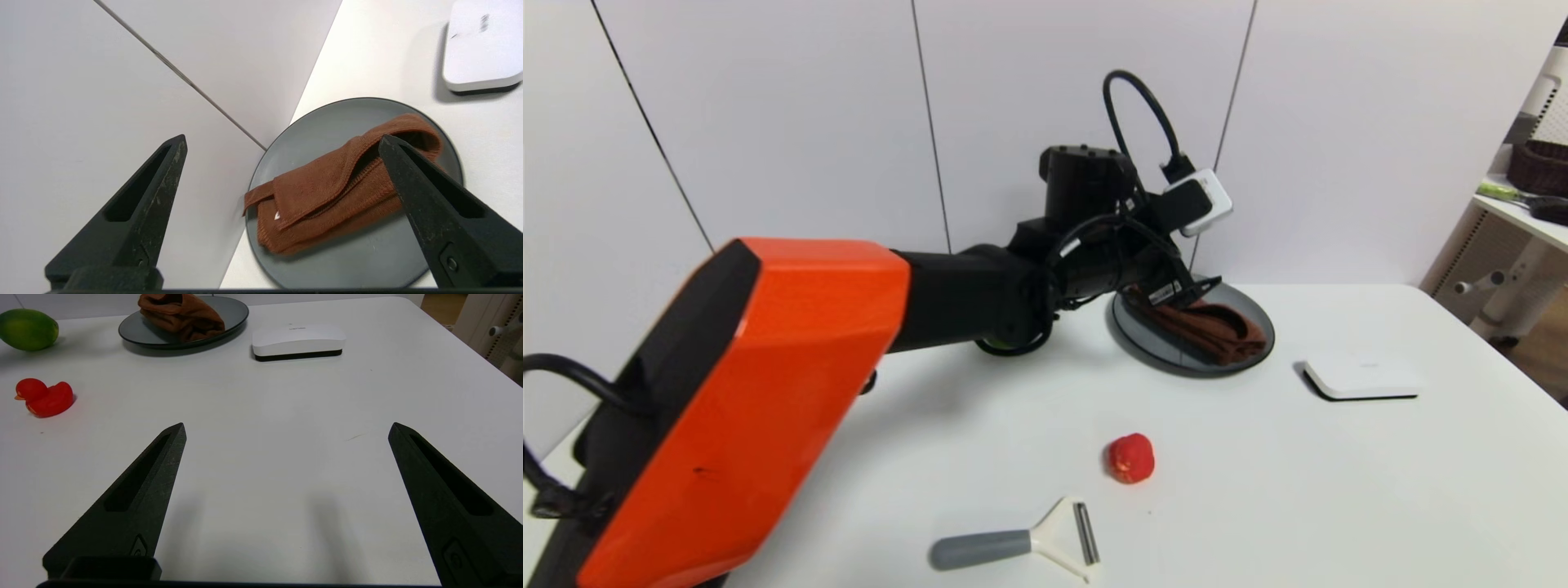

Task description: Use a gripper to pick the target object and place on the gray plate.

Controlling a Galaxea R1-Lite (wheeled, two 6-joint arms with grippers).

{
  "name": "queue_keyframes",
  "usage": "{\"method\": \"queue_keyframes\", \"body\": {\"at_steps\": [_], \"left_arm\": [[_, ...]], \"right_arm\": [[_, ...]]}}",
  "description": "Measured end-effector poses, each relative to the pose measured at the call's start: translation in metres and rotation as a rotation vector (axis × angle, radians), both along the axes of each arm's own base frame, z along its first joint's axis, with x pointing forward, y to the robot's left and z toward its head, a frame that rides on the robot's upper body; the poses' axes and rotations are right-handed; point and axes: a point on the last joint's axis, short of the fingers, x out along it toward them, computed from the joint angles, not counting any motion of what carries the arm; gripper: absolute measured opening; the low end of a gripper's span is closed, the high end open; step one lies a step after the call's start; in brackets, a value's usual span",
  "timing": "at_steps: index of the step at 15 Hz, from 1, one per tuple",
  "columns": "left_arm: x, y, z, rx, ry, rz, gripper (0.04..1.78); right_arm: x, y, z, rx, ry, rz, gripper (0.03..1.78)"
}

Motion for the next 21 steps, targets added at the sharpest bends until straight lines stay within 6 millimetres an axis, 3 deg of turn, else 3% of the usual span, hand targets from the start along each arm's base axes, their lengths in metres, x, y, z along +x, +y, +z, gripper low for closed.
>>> {"method": "queue_keyframes", "body": {"at_steps": [3, 5, 10, 13, 15, 18, 21], "left_arm": [[-0.028, 0.036, 0.041, 0.037, 0.042, 0.024, 1.69], [-0.047, 0.071, 0.057, 0.064, 0.076, 0.075, 1.69], [-0.110, 0.188, 0.091, 0.038, 0.089, 0.266, 1.69], [-0.165, 0.247, 0.086, -0.033, 0.131, 0.378, 1.69], [-0.204, 0.277, 0.071, -0.098, 0.168, 0.446, 1.69], [-0.255, 0.308, 0.048, -0.231, 0.175, 0.527, 1.69], [-0.294, 0.326, 0.021, -0.361, 0.176, 0.603, 1.69]], "right_arm": [[0.000, 0.000, 0.000, 0.000, 0.000, 0.000, 1.71], [0.000, 0.000, 0.000, 0.000, 0.000, 0.000, 1.71], [0.000, 0.000, 0.000, 0.000, 0.000, 0.000, 1.71], [0.000, 0.000, 0.000, 0.000, 0.000, 0.000, 1.71], [0.000, 0.000, 0.000, 0.000, 0.000, 0.000, 1.71], [0.000, 0.000, 0.000, 0.000, 0.000, 0.000, 1.71], [0.000, 0.000, 0.000, 0.001, 0.000, 0.000, 1.71]]}}
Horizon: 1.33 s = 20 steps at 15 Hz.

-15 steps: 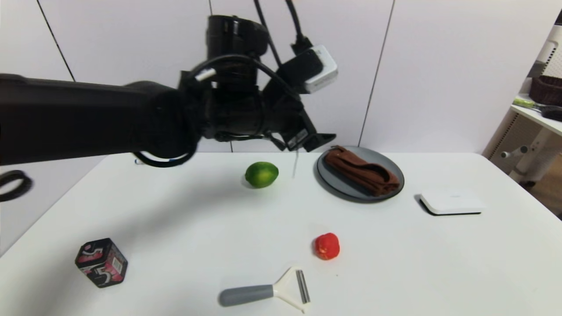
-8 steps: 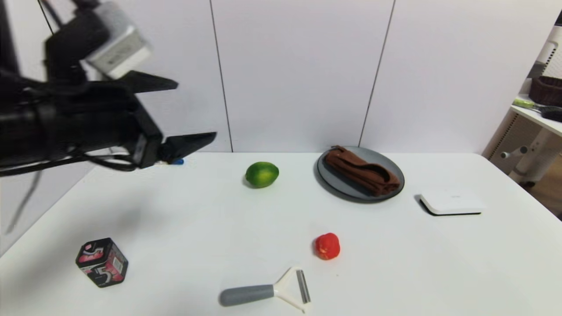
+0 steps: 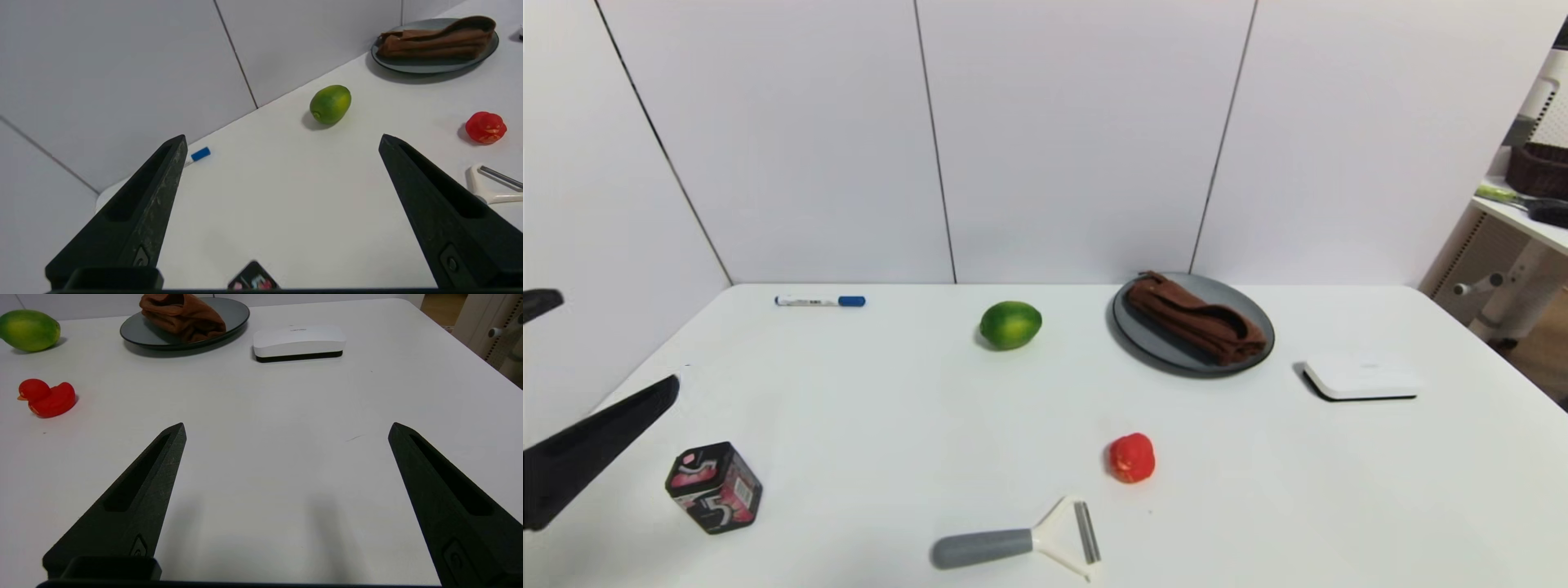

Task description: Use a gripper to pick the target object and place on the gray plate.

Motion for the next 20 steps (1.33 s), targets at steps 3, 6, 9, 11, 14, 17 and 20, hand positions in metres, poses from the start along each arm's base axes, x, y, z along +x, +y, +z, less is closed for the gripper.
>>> {"method": "queue_keyframes", "body": {"at_steps": [3, 6, 9, 11, 14, 17, 20], "left_arm": [[-0.029, 0.010, -0.021, -0.073, -0.041, 0.086, 1.69], [-0.048, 0.013, -0.051, -0.097, -0.052, 0.143, 1.69], [-0.063, 0.014, -0.084, -0.107, -0.057, 0.184, 1.69], [-0.069, 0.014, -0.106, -0.106, -0.060, 0.209, 1.69], [-0.075, 0.014, -0.140, -0.102, -0.042, 0.223, 1.69], [-0.080, 0.016, -0.165, -0.103, 0.047, 0.306, 1.69], [-0.082, 0.017, -0.172, -0.187, 0.088, 0.342, 1.69]], "right_arm": [[0.000, 0.000, 0.000, 0.000, 0.000, 0.000, 1.71], [0.000, 0.000, 0.000, -0.001, 0.001, 0.000, 1.71], [0.000, 0.000, 0.000, -0.001, 0.000, 0.000, 1.71], [0.000, 0.000, 0.000, 0.000, 0.000, 0.000, 1.71], [0.000, 0.000, 0.000, 0.000, 0.001, 0.000, 1.71], [0.000, 0.000, 0.000, 0.000, 0.001, 0.000, 1.71], [0.000, 0.000, 0.000, 0.000, 0.000, 0.000, 1.71]]}}
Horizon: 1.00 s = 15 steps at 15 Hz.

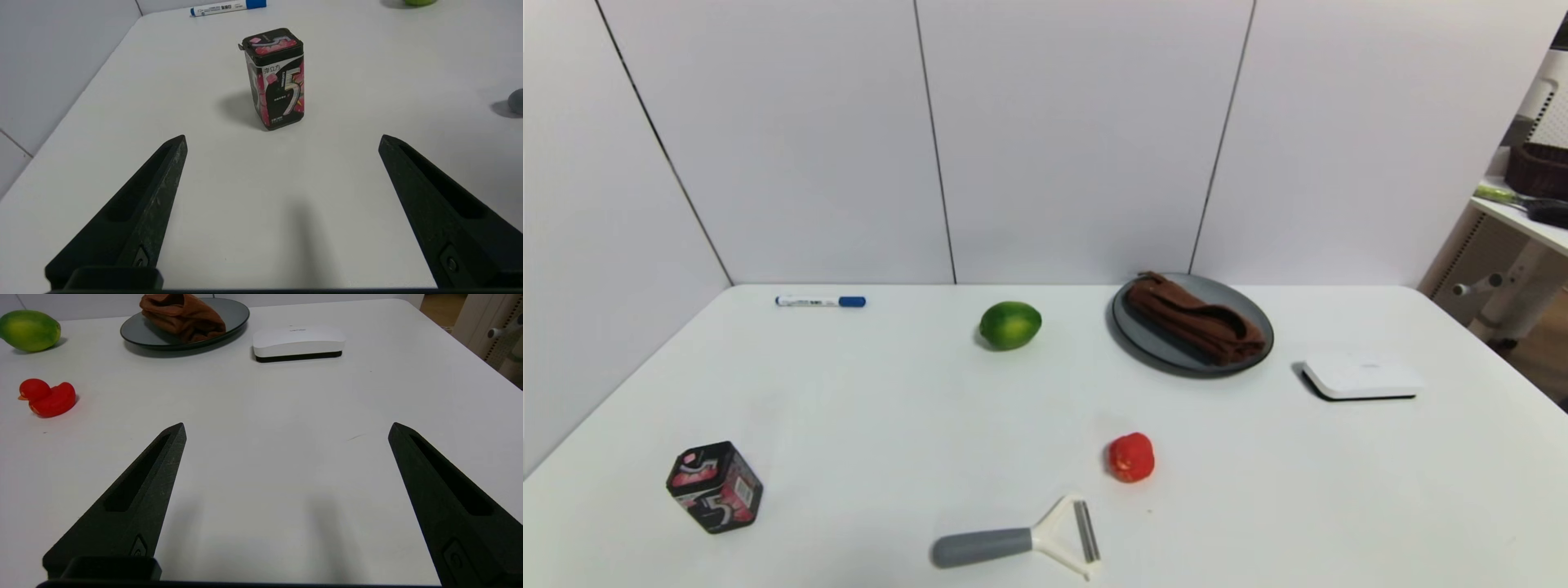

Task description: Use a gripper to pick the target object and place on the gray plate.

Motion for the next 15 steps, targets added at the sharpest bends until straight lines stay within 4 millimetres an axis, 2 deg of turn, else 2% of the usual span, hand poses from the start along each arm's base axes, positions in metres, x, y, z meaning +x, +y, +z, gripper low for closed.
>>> {"method": "queue_keyframes", "body": {"at_steps": [15], "left_arm": [[-0.0005, 0.0001, -0.0007, -0.056, -0.007, 0.006, 1.69]], "right_arm": [[0.0000, 0.0000, -0.0002, -0.008, 0.002, 0.002, 1.71]]}}
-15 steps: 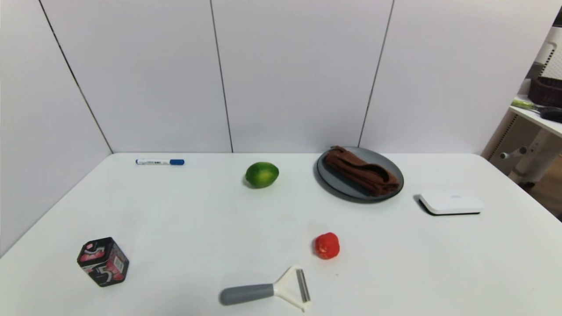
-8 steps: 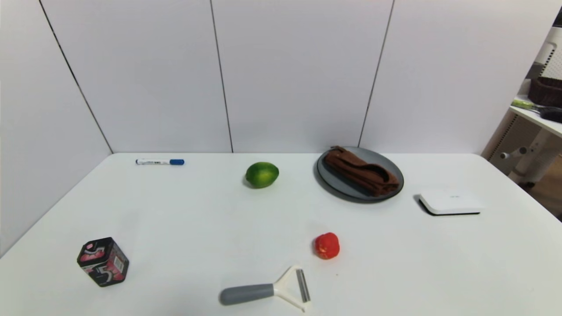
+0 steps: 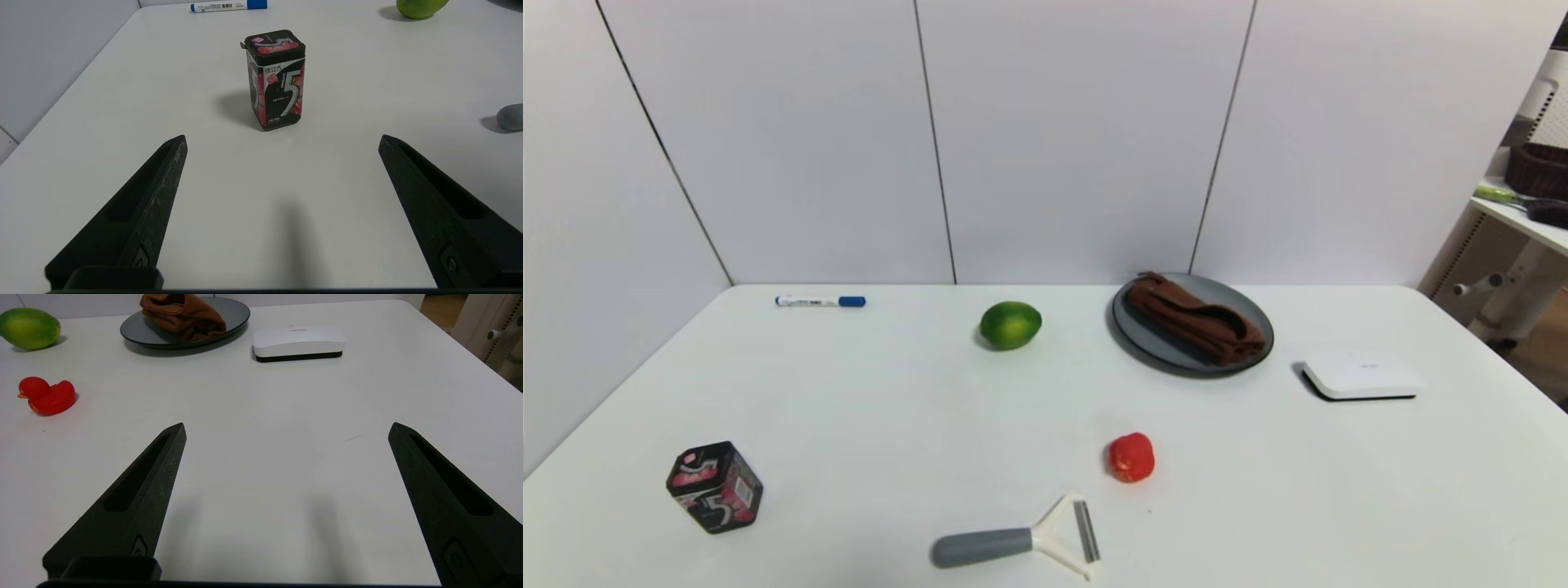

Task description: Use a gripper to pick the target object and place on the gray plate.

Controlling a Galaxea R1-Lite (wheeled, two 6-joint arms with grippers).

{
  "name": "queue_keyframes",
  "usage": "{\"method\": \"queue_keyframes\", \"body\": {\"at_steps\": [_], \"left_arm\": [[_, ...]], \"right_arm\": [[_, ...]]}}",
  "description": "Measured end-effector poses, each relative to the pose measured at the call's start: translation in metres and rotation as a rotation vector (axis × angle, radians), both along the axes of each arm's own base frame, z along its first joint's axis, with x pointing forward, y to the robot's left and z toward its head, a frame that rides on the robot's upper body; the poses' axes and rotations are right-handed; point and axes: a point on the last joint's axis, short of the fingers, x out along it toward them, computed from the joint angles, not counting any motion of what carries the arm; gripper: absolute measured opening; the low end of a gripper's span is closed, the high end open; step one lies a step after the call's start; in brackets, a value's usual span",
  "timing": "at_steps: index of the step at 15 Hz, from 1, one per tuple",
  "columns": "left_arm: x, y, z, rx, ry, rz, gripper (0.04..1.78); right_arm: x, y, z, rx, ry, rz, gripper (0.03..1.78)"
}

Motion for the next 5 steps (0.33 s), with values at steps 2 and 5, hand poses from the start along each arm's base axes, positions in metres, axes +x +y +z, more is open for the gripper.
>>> {"method": "queue_keyframes", "body": {"at_steps": [2, 5], "left_arm": [[0.0000, 0.0000, 0.0000, 0.000, 0.000, 0.000, 1.69], [0.0000, 0.0000, 0.0000, 0.000, 0.000, -0.001, 1.69]], "right_arm": [[0.0000, -0.0001, -0.0007, -0.009, 0.008, -0.002, 1.71], [-0.0001, 0.0000, 0.0003, 0.004, -0.002, -0.001, 1.71]]}}
